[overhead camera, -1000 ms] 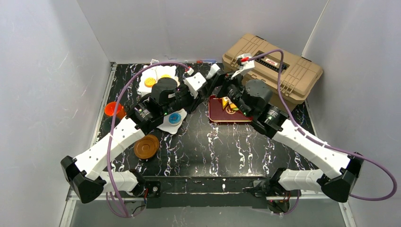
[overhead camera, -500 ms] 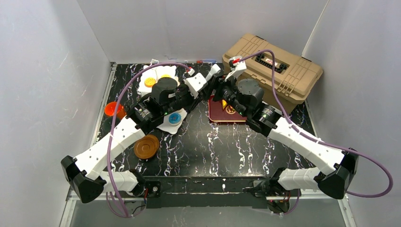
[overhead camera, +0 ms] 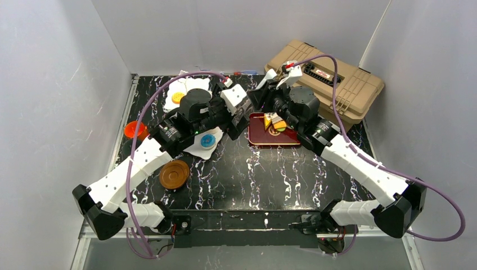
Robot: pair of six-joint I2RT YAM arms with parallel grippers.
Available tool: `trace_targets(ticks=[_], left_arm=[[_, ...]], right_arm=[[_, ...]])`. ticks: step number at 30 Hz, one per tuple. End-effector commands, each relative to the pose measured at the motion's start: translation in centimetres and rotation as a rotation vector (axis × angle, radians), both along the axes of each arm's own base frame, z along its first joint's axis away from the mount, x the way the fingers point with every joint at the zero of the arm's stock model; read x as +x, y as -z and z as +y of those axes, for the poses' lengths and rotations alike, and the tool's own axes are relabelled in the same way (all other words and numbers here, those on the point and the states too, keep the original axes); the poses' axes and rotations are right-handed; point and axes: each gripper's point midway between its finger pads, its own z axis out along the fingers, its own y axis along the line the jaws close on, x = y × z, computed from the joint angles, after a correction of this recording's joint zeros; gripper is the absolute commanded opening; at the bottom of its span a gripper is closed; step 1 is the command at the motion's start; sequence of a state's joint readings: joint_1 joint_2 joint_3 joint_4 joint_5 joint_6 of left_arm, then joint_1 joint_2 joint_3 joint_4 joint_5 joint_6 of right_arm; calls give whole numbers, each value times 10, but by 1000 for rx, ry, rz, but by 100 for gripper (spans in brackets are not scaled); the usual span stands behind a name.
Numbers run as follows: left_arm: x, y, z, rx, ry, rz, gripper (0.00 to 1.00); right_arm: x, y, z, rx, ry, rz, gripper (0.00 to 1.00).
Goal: Serve the afternoon tea
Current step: Adjust the clamp, then pick up the desert from the tray.
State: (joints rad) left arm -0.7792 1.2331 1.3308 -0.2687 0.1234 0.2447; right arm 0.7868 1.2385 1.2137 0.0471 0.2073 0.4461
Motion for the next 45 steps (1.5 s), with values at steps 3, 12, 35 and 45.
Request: trace_targets(ticks=[3,12,35,45], left_arm=[[-17,-35,16,-31,-16,6,98],[-17,-54,71,-19,-201,96,98],[-9,-23,160,-2,-428,392,98],[-6,-21,165,-46,-442,444,98]], right_arm=[[25,-4,-35,-74,115,-109,47],[79,46,-72,-208,279,-180,47],[135,118,-103,-395,457,-181,54],[142,131,-100,-409,455,-181,65]])
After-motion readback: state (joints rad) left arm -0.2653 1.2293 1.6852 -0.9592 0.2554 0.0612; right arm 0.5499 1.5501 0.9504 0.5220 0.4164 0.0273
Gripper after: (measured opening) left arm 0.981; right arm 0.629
